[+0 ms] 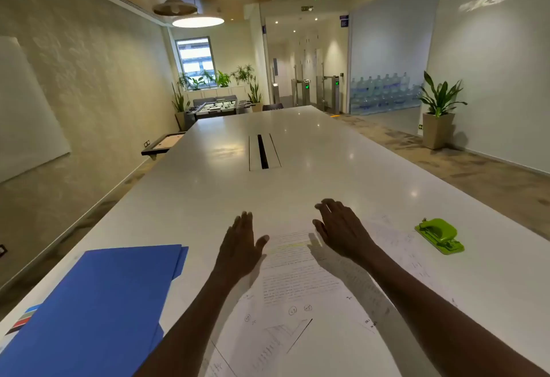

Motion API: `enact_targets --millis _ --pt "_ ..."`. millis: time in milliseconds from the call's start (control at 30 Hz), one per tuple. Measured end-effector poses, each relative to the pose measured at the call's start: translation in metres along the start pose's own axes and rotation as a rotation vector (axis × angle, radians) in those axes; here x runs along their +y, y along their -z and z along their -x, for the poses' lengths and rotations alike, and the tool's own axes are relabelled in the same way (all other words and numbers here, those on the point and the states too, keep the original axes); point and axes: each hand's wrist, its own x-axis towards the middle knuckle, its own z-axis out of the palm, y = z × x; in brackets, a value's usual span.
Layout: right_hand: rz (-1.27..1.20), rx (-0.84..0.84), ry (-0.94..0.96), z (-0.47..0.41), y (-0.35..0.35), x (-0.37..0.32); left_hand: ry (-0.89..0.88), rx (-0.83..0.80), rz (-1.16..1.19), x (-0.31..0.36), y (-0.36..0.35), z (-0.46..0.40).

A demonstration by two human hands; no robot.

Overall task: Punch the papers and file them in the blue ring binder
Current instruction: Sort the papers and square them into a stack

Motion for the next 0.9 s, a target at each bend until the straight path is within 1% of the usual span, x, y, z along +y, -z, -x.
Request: enact_targets --millis 100,133,233,367,533,733,900 --pt "0.042 -0.126 -0.034 0.01 -0.008 -0.002 0.031 -0.082 -0.055 0.0 -0.011 0.005" --pt "0.068 -0.198 -0.079 0.016 -0.009 -0.005 0.044 -0.113 -0.066 0.002 -0.013 0.008" --pt "0.095 -0.305 -0.203 0.026 -0.008 -0.014 0.028 -0.172 -0.108 0.002 -0.025 0.015" --pt "0.02 -0.438 -0.382 0.032 -0.005 -0.028 0.016 -0.149 -0.159 0.001 -0.046 0.024" --pt "-0.062 -0.543 -0.483 0.031 -0.009 -0.04 0.06 -0.126 -0.101 0.003 -0.058 0.031" --pt "-0.188 -0.608 -0.639 0.016 -0.007 -0.04 0.047 -0.083 -0.1 0.001 -0.06 0.033" --pt "-0.355 -0.51 -0.76 0.015 -0.011 -0.035 0.043 -0.051 -0.103 0.001 -0.061 0.033"
